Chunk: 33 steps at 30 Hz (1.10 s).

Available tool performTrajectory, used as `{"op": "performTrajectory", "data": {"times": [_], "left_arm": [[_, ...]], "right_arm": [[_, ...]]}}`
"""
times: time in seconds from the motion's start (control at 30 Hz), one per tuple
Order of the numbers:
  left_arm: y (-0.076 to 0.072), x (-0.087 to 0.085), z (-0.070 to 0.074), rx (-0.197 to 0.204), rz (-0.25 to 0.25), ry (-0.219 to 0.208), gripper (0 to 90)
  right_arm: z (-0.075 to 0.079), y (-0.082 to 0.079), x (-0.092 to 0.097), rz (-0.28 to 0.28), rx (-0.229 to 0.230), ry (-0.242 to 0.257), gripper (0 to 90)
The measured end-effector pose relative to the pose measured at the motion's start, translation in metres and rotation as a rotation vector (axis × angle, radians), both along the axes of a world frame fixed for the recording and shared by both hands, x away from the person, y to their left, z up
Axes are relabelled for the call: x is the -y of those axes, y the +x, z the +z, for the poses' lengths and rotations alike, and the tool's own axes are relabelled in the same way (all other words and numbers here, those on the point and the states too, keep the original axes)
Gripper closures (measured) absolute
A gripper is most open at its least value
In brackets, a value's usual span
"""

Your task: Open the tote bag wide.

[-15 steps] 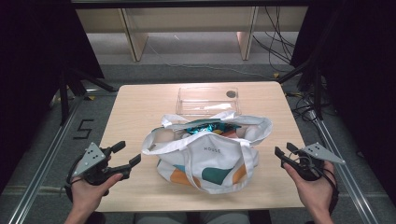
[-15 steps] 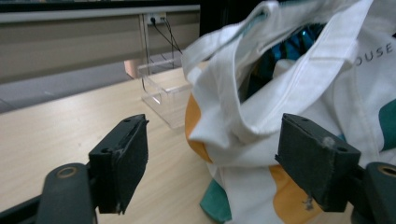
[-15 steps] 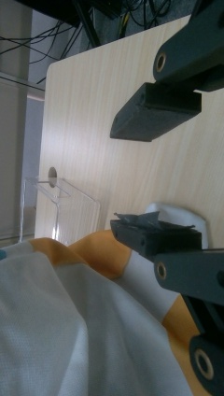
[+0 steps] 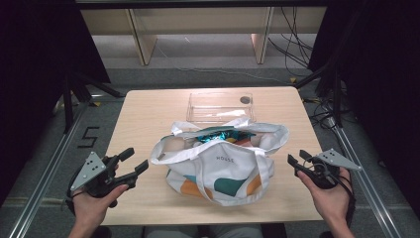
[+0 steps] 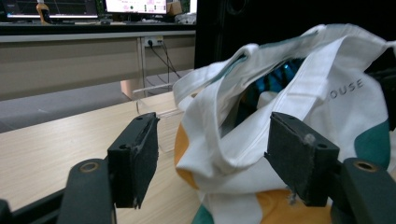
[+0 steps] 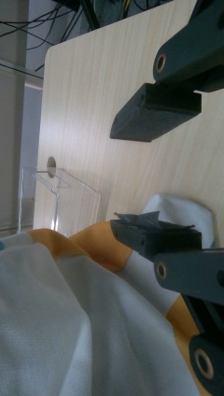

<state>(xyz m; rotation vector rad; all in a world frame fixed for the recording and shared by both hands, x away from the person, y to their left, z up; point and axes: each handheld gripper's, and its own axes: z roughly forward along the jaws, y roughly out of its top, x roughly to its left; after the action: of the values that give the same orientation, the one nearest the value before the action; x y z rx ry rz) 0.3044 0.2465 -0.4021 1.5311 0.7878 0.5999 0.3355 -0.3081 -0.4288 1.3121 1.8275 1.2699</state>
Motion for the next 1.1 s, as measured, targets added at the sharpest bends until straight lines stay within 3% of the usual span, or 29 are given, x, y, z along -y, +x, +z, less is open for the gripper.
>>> {"op": "performTrajectory", "data": {"times": [0.03,0.07,0.13,0.17,0.2,0.23,0.27,0.3,0.33,0.37,0.47,0.5,0.63,0.77,0.83,0.87,1.1], "left_arm": [[0.0,0.002,0.001,0.008,-0.005,-0.001,30.9],[0.0,0.006,0.001,0.017,-0.015,-0.001,31.8],[-0.001,0.016,0.005,0.039,-0.043,0.023,37.1],[-0.001,0.016,0.005,0.039,-0.043,0.023,39.4],[-0.002,0.022,0.009,0.045,-0.06,0.033,41.0],[-0.002,0.022,0.009,0.045,-0.06,0.033,42.4],[0.001,0.026,0.011,0.082,-0.088,0.033,42.4],[0.002,0.034,0.015,0.088,-0.11,0.043,45.7],[0.002,0.034,0.015,0.088,-0.11,0.043,46.7],[0.004,0.042,0.019,0.091,-0.137,0.044,47.4],[0.006,0.054,0.025,0.098,-0.165,0.051,49.7],[0.007,0.064,0.031,0.112,-0.191,0.069,52.2],[0.01,0.088,0.04,0.13,-0.241,0.118,56.8],[0.018,0.116,0.045,0.131,-0.305,0.157,56.6],[0.025,0.132,0.046,0.136,-0.327,0.204,54.3],[0.028,0.137,0.047,0.138,-0.334,0.217,54.3],[0.045,0.156,0.041,0.121,-0.361,0.293,54.7]], "right_arm": [[0.0,-0.001,-0.001,-0.026,-0.021,0.018,48.4],[0.0,0.001,0.002,-0.016,0.011,-0.016,48.0],[0.0,0.001,0.001,-0.018,-0.013,0.055,47.8],[0.0,0.001,0.001,-0.018,-0.013,0.055,47.8],[0.0,0.003,0.002,-0.002,-0.008,0.021,47.5],[0.0,0.002,0.0,0.002,-0.027,0.035,47.3],[0.0,0.002,0.0,0.002,-0.027,0.035,47.3],[0.001,0.0,-0.002,0.001,-0.062,0.042,47.8],[0.001,0.0,-0.002,0.001,-0.062,0.042,47.8],[-0.001,0.001,-0.001,0.016,-0.031,0.008,48.4],[0.001,0.0,-0.001,0.03,-0.037,-0.002,49.0],[0.001,0.001,-0.002,0.032,-0.019,0.006,49.6],[0.002,0.001,-0.004,0.036,-0.025,-0.005,50.4],[0.002,0.001,-0.005,0.03,-0.032,0.013,50.6],[0.001,0.001,-0.004,0.033,-0.031,0.018,50.7],[0.001,0.003,-0.002,0.046,-0.019,-0.011,50.7],[0.0,0.003,-0.002,0.042,-0.012,-0.005,50.9]]}}
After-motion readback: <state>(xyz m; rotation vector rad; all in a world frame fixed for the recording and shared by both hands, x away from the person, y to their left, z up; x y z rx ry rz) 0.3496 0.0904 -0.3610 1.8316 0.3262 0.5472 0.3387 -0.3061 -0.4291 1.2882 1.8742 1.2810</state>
